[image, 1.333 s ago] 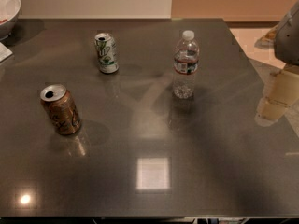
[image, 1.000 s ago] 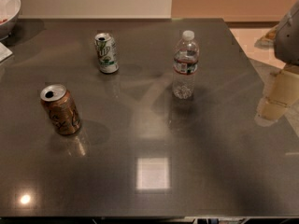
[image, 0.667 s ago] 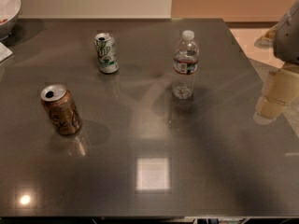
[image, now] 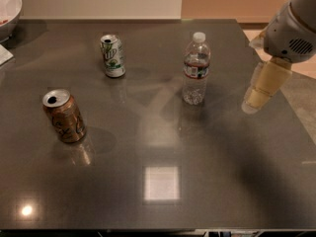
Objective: Move water bottle near 7up can
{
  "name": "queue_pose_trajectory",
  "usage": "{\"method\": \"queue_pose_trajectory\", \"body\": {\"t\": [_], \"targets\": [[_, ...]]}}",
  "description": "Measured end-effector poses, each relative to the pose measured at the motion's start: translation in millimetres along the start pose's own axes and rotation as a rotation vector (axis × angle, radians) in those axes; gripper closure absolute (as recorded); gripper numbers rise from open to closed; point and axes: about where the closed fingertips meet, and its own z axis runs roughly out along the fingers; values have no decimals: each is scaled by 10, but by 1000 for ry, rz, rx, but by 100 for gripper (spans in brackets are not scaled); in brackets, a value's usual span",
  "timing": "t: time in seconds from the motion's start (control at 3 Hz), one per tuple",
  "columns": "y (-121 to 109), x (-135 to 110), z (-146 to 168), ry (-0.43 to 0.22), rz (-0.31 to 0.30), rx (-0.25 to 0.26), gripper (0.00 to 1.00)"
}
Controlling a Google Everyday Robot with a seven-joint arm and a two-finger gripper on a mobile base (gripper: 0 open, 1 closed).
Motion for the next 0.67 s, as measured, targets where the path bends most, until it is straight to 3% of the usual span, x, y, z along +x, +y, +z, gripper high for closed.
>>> {"method": "queue_pose_trajectory", "body": {"t": [0.67], "targets": [[-261,-355,270,-201,81,-22,0]]}}
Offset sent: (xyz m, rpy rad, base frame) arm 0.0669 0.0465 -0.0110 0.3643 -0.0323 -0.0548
